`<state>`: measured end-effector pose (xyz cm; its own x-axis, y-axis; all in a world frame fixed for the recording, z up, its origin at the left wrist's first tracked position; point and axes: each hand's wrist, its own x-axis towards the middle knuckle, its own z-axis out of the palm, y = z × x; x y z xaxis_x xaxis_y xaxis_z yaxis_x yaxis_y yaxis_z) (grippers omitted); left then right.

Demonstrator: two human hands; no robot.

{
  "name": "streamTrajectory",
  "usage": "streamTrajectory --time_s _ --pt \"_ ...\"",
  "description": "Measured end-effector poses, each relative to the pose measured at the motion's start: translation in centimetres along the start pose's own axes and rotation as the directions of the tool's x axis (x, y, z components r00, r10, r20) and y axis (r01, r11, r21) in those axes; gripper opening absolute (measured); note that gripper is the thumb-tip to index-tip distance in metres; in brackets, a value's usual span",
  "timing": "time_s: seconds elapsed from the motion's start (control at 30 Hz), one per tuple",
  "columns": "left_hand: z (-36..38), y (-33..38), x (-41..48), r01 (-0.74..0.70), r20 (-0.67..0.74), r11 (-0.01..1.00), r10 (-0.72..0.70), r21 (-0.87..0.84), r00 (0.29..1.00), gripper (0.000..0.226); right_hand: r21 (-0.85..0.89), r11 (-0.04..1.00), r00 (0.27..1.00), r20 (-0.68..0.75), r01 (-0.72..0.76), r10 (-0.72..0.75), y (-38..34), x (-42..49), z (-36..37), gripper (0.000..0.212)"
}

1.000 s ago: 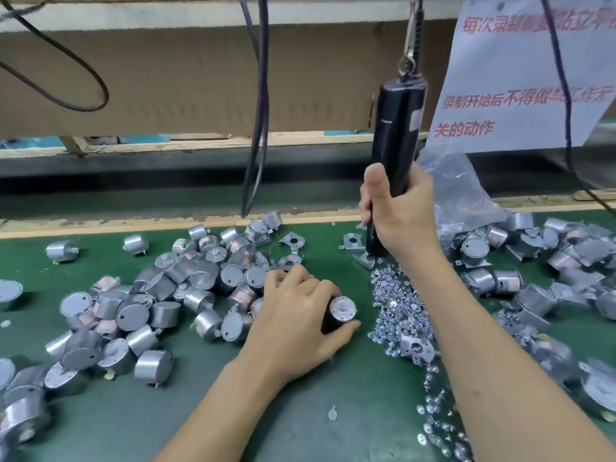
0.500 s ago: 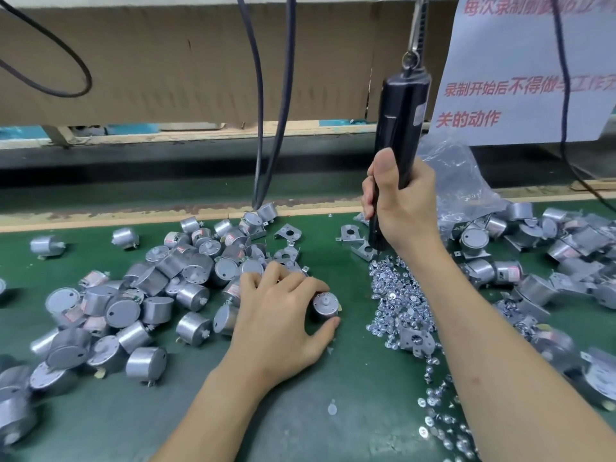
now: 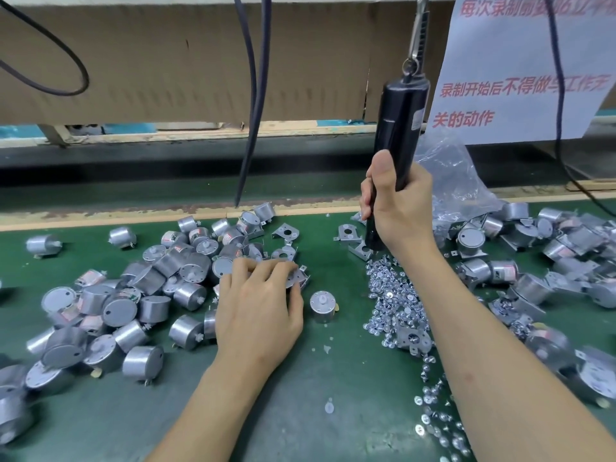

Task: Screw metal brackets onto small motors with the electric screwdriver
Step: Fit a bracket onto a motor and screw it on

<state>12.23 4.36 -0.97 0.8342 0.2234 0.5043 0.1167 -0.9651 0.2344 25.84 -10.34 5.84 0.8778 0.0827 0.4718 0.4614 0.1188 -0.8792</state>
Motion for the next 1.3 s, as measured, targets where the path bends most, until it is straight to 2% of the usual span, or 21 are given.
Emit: streamTrajectory --time_s 0.13,0.3,0.5,0.67,0.83,1.07,1.17,1.3 --pt "0.1 -0.1 0.0 0.008 -0.023 0.999 -0.009 -0.032 1.000 0.017 0.011 1.000 1.000 0.004 0.006 -0.006 -0.4 -0.1 0.1 0.083" --pt "0.0 -0.2 0.1 0.011 -0.035 0.998 -0.013 -0.067 0.999 0.010 0.070 0.997 1.000 0.017 0.019 -0.020 -1.2 -0.4 0.4 0.098" --pt "-0.2 0.1 0.2 -0.013 -0.054 0.992 0.006 -0.129 0.999 0.009 0.116 0.992 0.993 0.114 -0.040 0.027 -1.4 -1.3 1.3 0.102" --pt "-0.4 0.3 0.3 0.008 -0.092 0.974 -0.030 -0.227 0.995 0.008 0.107 0.992 0.985 0.167 -0.073 0.054 -0.9 -2.0 2.1 0.094" --pt "-0.4 0.4 0.4 0.023 -0.069 0.974 -0.040 -0.227 0.997 0.017 0.108 0.991 0.985 0.159 -0.085 0.067 -0.8 -2.1 2.3 0.091" --pt "-0.4 0.1 0.3 0.044 0.009 0.983 -0.044 -0.178 0.999 0.005 0.108 0.991 0.983 0.173 -0.077 0.057 -0.8 -2.2 2.3 0.096" --pt "-0.5 0.2 0.3 0.050 0.003 0.982 -0.051 -0.183 0.999 0.014 0.106 0.992 0.982 0.179 -0.076 0.056 -0.8 -2.2 2.3 0.097" --pt "-1.1 0.3 0.0 -0.051 0.069 0.963 0.072 -0.266 0.995 0.025 0.098 0.992 0.983 0.173 -0.077 0.059 -0.8 -2.1 2.3 0.091"
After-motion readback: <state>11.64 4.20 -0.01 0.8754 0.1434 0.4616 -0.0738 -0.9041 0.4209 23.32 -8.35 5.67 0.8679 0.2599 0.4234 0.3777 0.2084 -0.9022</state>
